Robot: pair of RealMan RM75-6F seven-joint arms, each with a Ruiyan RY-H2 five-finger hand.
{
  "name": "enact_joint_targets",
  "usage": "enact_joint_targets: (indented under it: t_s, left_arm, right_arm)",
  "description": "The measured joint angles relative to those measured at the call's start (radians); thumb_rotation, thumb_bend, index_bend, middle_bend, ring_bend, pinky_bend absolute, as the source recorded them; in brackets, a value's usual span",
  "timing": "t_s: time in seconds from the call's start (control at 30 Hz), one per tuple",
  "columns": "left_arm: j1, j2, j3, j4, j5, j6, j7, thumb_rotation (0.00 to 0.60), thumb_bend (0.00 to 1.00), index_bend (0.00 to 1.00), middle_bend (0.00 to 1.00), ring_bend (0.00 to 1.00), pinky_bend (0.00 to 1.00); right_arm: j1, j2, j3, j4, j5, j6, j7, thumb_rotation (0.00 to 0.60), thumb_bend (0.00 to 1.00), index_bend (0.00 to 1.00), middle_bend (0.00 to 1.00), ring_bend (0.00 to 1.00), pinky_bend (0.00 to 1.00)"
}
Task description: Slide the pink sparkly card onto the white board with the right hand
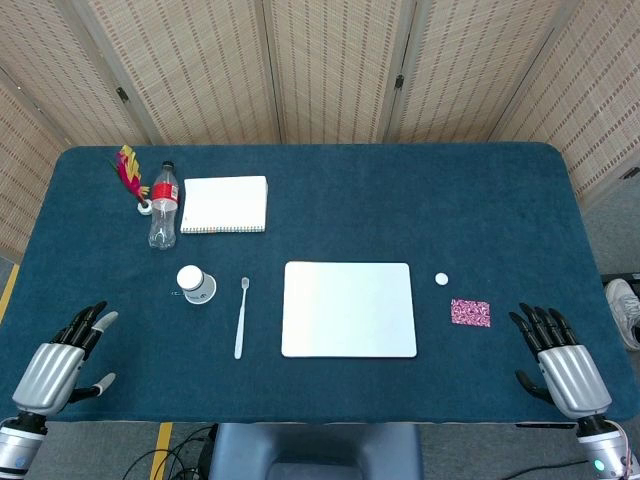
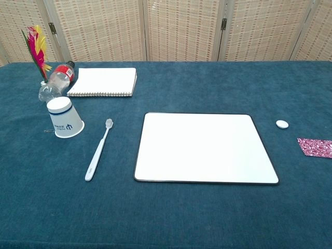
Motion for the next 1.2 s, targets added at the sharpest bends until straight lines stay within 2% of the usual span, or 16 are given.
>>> enact_joint_targets:
  t_s: [0.23, 0.43, 0.67, 0.8, 1.2]
  left_arm:
    - [-0.009, -0.008, -0.006, -0.002, -0.007, -0.015, 0.016, 0.6, 0.26, 0.11, 0.02, 0.06, 0.3]
    - [-0.012, -0.01, 0.006, -0.008, 0.031, -0.007, 0.018, 0.6, 0.25, 0.11, 0.02, 0.06, 0.3]
    - [-0.011, -0.001, 0.006, -0.006, 0.023, -0.003, -0.008, 0.6, 0.25, 0.11, 0.02, 0.06, 0.3]
    - [-0.007, 0.01, 0.008, -0.003, 0.024, 0.005, -0.041, 0.6, 0.25, 0.11, 0.02, 0.06, 0.3]
    - [-0.013, 0.024, 0.009, 0.005, 0.025, -0.002, -0.083, 0.6, 0.25, 0.11, 0.02, 0.06, 0.3]
  right_arm:
    - [0.006, 0.002, 0.003, 0.006, 0.009, -0.013, 0.015, 0.6, 0.19, 0.0, 0.01, 0.0, 0.0]
    - [0.012, 0.003, 0.012, 0.022, 0.004, -0.002, 0.125, 0.6, 0.19, 0.03, 0.01, 0.0, 0.0]
    - [0.045, 0.018, 0.06, 0.02, 0.083, -0.056, 0.198, 0.6, 0.23, 0.32, 0.06, 0.0, 0.0]
    - [0.072, 0.027, 0.08, -0.001, 0.138, -0.122, 0.198, 0.6, 0.25, 0.4, 0.09, 0.0, 0.0]
    - [0.151, 0.022, 0.115, -0.024, 0.294, -0.319, 0.106, 0.6, 0.23, 0.41, 0.07, 0.0, 0.0]
